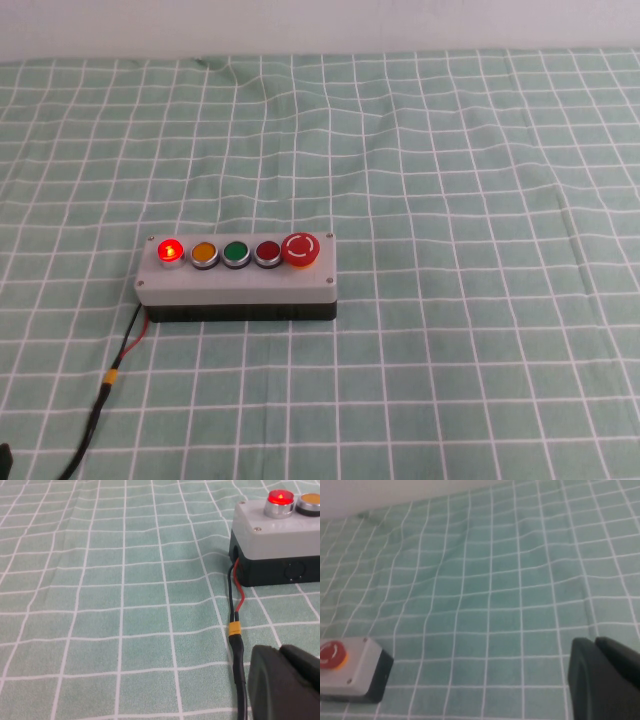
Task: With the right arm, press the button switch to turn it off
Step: Press the button to turn off
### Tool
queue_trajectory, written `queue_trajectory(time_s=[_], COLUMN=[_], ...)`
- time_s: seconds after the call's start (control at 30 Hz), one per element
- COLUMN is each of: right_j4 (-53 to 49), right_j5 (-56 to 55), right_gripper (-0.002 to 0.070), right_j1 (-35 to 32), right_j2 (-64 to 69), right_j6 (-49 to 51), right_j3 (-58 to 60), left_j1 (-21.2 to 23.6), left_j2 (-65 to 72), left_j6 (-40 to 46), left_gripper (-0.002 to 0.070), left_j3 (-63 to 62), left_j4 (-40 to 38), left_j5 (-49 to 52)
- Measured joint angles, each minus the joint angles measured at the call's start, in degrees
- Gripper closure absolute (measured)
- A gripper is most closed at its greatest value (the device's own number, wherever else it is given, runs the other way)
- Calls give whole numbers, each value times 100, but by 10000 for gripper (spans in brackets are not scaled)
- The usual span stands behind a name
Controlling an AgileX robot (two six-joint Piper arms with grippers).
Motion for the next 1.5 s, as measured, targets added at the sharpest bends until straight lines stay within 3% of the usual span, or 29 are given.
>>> queue_trajectory(time_s=[0.2, 0.47, 0.63, 1.07, 1.5], right_j4=[202, 225, 225, 414, 428], right_j5=[218, 589, 1124, 2163, 2226], right_gripper=[692, 692, 692, 692, 692], right_j1=[955, 2372, 2922, 3595, 3737], right_j2=[1319, 3434, 4731, 7216, 8651], right_j6=[-981, -1275, -1402, -1702, -1715], right_j3=[-960, -2917, -4502, -7929, -8716], left_j1=[0, 0, 0, 0, 0], left_j2=[0, 0, 0, 0, 0], left_j6=[0, 0, 0, 0, 0], left_gripper=[678, 678, 678, 678, 678], left_j3=[0, 0, 0, 0, 0], left_j4=[0, 0, 0, 0, 0], left_j5=[0, 0, 0, 0, -4])
